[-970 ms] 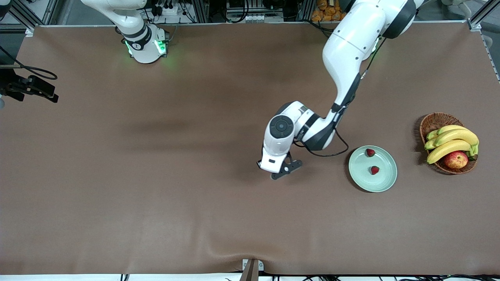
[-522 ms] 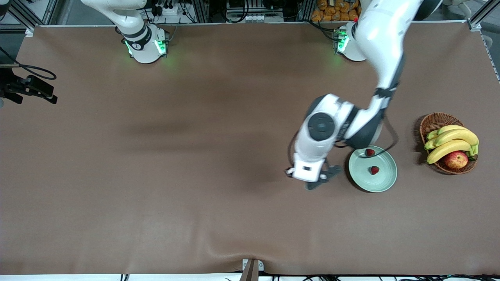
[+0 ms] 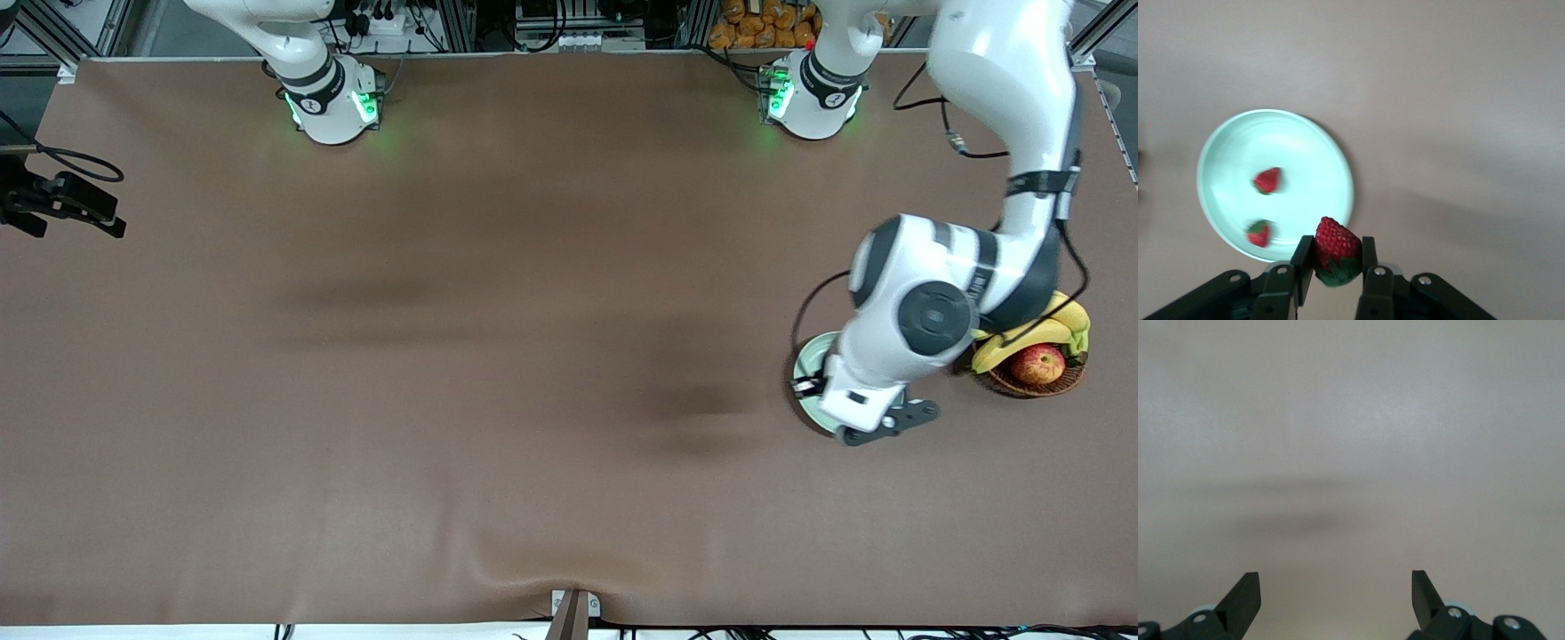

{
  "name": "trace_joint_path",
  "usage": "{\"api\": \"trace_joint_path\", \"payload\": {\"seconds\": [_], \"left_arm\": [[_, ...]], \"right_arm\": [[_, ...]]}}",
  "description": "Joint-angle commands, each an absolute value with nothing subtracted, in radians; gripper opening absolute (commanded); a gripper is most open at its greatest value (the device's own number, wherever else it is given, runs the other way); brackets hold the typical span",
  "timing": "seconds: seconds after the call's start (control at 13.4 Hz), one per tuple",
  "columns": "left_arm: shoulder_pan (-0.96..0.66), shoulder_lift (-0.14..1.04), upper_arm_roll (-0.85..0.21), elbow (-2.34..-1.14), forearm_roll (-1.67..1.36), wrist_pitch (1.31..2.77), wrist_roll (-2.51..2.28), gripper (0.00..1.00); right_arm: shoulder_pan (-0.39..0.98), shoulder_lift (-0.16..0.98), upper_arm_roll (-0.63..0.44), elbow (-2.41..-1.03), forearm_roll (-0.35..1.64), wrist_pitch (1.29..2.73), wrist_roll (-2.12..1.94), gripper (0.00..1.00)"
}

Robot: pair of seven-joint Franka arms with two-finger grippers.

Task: Collect all strawberries into plate
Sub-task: 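Lower the third strawberry onto the plate and open the left gripper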

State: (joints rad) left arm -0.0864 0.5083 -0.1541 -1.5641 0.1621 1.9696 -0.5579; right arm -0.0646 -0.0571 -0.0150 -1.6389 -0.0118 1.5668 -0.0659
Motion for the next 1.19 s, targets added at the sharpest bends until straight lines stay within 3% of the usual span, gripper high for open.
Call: {"api": "trace_joint_path", "payload": {"seconds": [0.0, 0.45, 0.52, 0.6, 0.67, 1.12], "left_arm": [[-0.026, 0.488, -0.164, -1.663, 0.143, 2.035, -0.465, 0.00], [0.014, 0.534, -0.166, -1.801, 0.141, 2.233, -0.437, 0.00], [0.015, 0.546, -0.166, -1.799, 0.143, 2.240, -0.437, 0.07], [0.015, 0.551, -0.164, -1.798, 0.143, 2.247, -0.437, 0.29], [0.014, 0.555, -0.164, -1.793, 0.143, 2.249, -0.437, 0.99], [0.012, 0.390, -0.164, -1.746, 0.147, 2.163, -0.416, 1.00]], "right_arm": [[-0.095, -0.063, -0.017, -1.629, 0.006, 1.563, -0.075, 1.00], [-0.092, -0.061, -0.014, -1.624, 0.006, 1.560, -0.074, 1.00], [-0.091, -0.061, -0.014, -1.624, 0.006, 1.556, -0.074, 1.00], [-0.087, -0.061, -0.012, -1.624, 0.006, 1.557, -0.074, 1.00], [-0.084, -0.061, -0.012, -1.624, 0.006, 1.559, -0.074, 1.00], [-0.084, -0.069, -0.008, -1.623, 0.006, 1.520, -0.063, 1.00]]}}
